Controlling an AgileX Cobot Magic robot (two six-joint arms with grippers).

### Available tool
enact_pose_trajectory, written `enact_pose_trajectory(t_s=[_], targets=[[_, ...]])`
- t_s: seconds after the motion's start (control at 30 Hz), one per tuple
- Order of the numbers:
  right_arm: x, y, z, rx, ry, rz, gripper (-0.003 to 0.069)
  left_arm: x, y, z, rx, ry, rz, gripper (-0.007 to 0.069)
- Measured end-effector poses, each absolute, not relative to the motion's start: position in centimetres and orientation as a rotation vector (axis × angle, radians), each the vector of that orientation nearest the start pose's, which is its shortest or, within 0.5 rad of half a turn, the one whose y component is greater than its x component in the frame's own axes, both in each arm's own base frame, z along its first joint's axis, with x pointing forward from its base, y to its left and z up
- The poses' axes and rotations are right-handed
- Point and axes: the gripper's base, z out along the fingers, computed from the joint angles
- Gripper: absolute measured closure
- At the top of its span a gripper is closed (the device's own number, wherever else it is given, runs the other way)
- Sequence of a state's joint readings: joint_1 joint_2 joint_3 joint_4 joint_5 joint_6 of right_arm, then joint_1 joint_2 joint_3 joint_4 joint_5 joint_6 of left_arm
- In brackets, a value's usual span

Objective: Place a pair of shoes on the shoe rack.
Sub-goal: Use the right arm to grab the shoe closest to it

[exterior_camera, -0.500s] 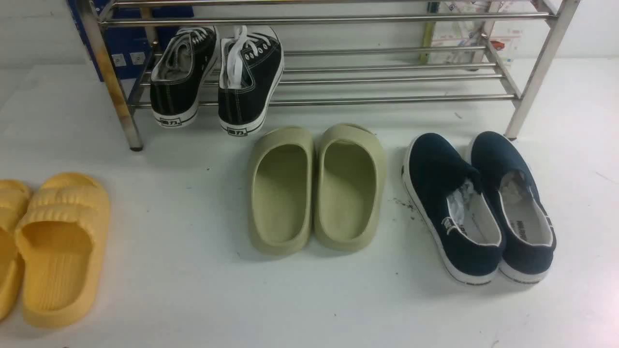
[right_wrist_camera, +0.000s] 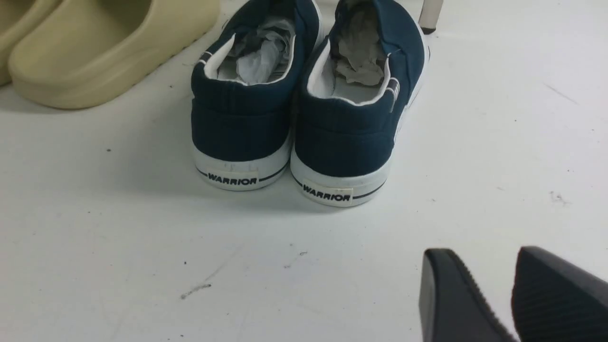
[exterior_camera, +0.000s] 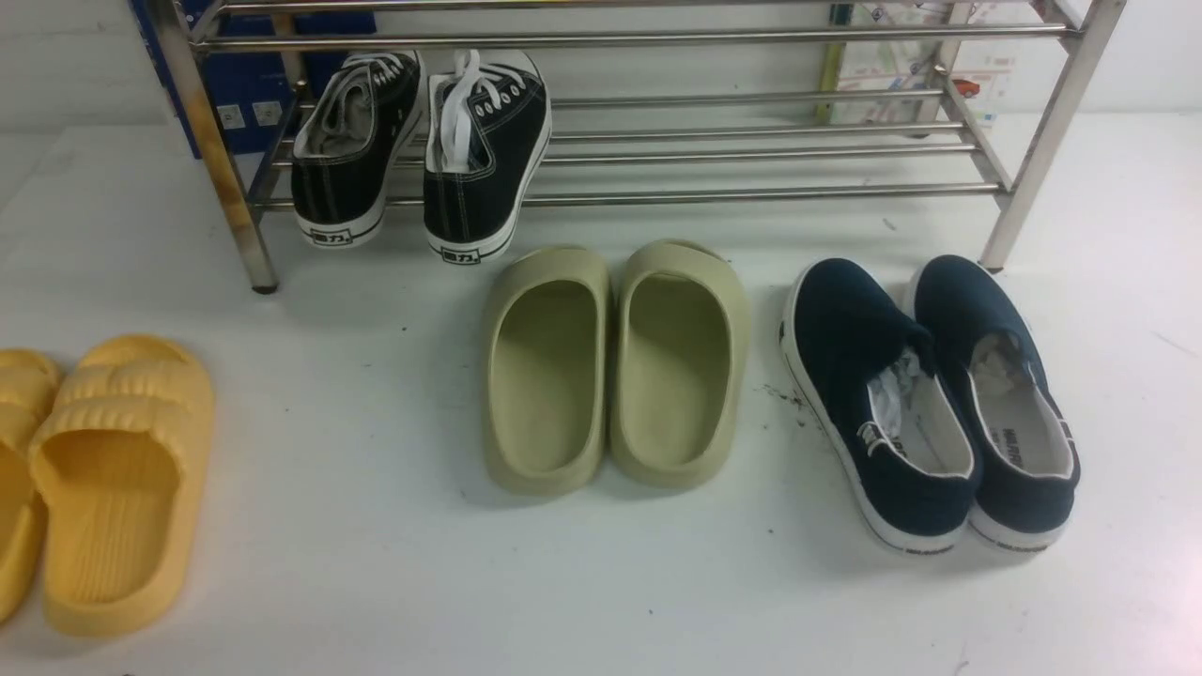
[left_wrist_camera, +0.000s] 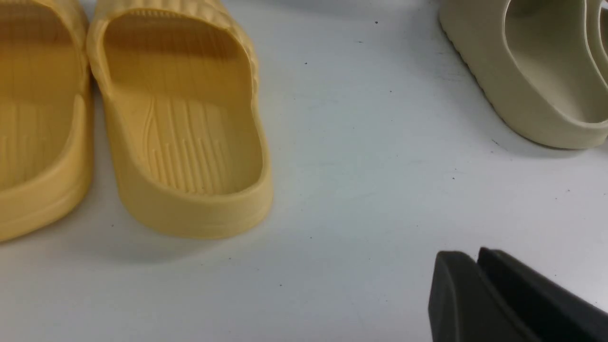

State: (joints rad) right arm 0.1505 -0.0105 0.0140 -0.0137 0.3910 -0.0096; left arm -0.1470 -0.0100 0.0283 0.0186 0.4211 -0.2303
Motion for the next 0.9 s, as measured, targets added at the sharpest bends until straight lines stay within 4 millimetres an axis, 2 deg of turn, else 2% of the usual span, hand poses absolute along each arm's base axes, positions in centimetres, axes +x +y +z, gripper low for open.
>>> enact_pose_trajectory(t_s=[0.3,0.43,0.67,0.73,0.77,0.8,0.9], targets=[[5.2,0.6,17.4,-0.177,1.863,0.052,0.0419,5.1,-0.7,16.7,-0.069,1.929,-0.234,0.0552],[5.4,0.6,17.8,-0.187,1.789,0.038,0.0419,5.1,-0.7,16.7,-0.069,1.929,-0.234,0.0549],[5.6,0.9,20.7,-0.145,1.465,0.087,0.0419,5.1,-0.7,16.7,-0.069,1.929,-0.234,0.0543],[5.2,0.9,22.4,-0.097,1.281,0.157,0.0419,5.1,-0.7,16.7,-0.069,1.929,-0.234,0.0540],[5.2,0.9,22.6,-0.093,1.266,0.163,0.0419,5.1,-0.7,16.7,-0.069,1.929,-0.234,0.0540],[4.6,0.9,23.9,-0.062,1.104,0.220,0.0419,5.1,-0.7,16.7,-0.069,1.929,-0.234,0.0538],[4.0,0.8,25.4,-0.027,0.984,0.280,0.0419,5.1,-0.7,16.7,-0.069,1.929,-0.234,0.0535]])
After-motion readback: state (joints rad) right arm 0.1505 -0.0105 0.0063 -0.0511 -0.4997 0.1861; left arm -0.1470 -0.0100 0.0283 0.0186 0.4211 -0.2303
